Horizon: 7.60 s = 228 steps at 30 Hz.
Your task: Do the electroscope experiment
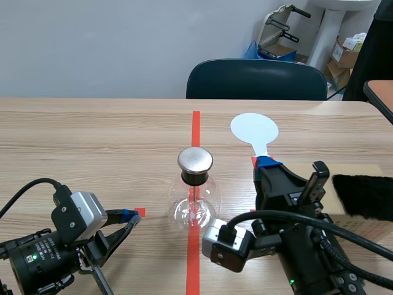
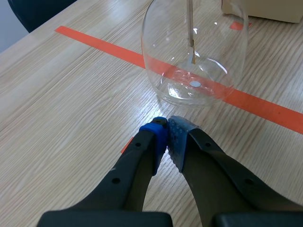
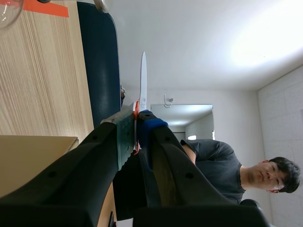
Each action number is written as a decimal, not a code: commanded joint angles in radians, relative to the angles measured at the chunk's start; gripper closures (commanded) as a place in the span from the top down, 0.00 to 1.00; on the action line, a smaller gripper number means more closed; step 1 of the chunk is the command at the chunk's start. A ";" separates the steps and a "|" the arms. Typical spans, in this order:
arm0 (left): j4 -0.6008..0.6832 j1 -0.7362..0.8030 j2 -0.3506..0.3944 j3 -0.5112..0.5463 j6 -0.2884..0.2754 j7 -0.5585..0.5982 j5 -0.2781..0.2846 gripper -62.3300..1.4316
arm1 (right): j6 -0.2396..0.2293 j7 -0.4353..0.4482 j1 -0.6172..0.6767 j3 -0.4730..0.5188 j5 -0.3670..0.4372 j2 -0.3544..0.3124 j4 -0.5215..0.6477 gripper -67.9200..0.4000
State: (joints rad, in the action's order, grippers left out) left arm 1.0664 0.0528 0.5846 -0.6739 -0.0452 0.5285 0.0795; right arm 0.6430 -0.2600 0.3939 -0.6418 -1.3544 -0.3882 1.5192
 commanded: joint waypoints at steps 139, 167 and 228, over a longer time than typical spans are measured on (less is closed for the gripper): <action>0.016 -0.042 -0.069 0.008 -0.028 -0.008 -0.069 0.06 | 0.014 0.320 0.013 0.014 -0.008 -0.002 0.008 0.03; 0.016 -0.042 -0.069 0.008 -0.028 -0.008 -0.069 0.06 | 0.014 0.341 0.013 0.014 -0.008 -0.002 0.008 0.03; 0.016 -0.037 -0.069 0.008 -0.028 -0.009 -0.069 0.06 | 0.014 -0.190 0.013 0.014 -0.008 -0.002 0.008 0.03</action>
State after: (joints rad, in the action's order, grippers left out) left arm 1.0664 0.0166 0.5205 -0.6739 -0.0753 0.5056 0.0036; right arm 0.6434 -0.4461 0.4160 -0.6361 -1.3602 -0.3882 1.5192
